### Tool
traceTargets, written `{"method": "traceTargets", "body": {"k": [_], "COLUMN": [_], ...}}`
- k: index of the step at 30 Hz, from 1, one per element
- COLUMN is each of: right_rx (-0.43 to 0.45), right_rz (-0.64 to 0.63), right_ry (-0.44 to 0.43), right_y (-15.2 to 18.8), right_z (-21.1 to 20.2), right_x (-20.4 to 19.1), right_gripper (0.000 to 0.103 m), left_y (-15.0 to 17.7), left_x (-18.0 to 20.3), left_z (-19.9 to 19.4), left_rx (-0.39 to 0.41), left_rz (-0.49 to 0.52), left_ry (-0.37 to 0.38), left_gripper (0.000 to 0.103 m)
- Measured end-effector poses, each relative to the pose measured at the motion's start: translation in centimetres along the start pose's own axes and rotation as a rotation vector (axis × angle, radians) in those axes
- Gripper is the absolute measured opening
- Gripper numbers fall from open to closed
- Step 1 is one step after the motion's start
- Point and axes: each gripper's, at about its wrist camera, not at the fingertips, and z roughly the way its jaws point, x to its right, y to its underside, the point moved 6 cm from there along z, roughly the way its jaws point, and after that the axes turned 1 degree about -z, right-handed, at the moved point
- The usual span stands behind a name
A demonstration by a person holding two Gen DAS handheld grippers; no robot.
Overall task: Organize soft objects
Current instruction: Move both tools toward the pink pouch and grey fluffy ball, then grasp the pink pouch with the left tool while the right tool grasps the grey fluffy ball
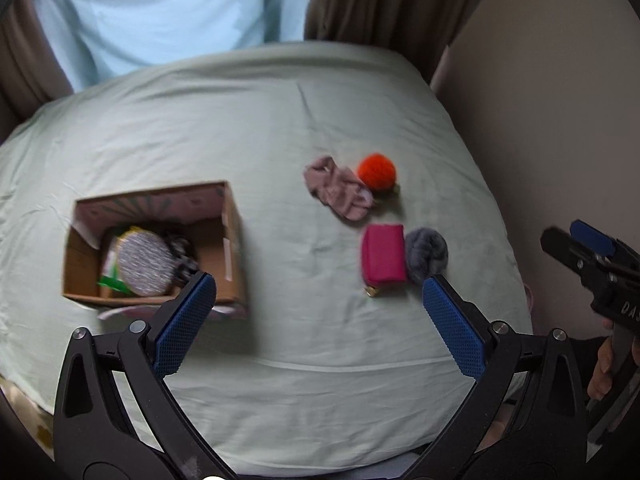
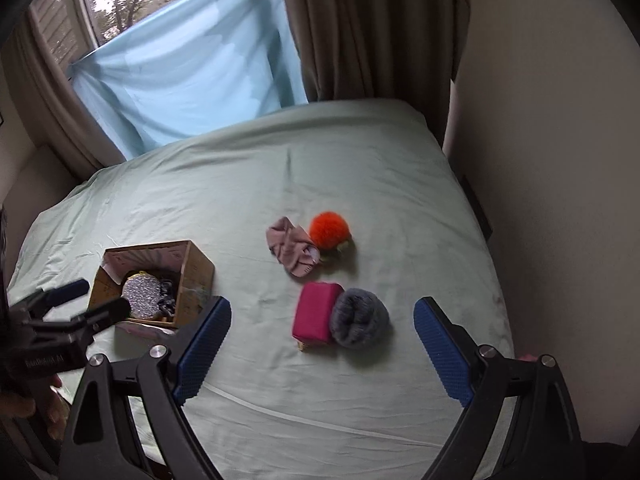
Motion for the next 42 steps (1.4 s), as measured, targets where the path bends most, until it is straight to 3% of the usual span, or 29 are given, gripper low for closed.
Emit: {"method": "traceTargets", "body": {"k": [6,14,19,23,30,36,42], "right_rx": [-0.065,-0.137,-0.194,-0.243,-0.317,-0.324,-0.300], "right_rz": [0.088,0.182,0.263,0.282,0.324,0.329,0.335], "right_ry": [-0.039,-0.051,-0.088,-0.118,-0.202,-0.263,-0.275], "right_y": [1.3,3.3,4.8,5.7,7.2,6.7,6.3], "right_z": [5.3,13.1,17.8,20.5,24.0,25.1,24.8], "right_x": [3.7,7.0,8.5,9.0,9.1,9.2,10.1], "right_gripper": [0.091,0.091,0.091,0.091,0.091,0.067,0.056], "left_y": [1.8,3.0,3.0,4.4,5.2,4.7,3.1], "left_x": [3.5,7.5,9.0,9.9,10.0,10.0,10.4], "left_z": [7.1,17.6,23.1,26.8,29.1,30.5,32.3], "left_rx": [-0.095,-0.174,-0.234,-0.301,-0.337,-0.350,-0.365], "left_rz": [0.079,0.298,0.293,0.332,0.310,0.306,0.298], "left_ry": [0.059,0.133,0.186,0.177,0.183,0.183,0.176], "left_gripper": [0.103,0.103,0.103,0.102,0.102,0.102,0.092]}}
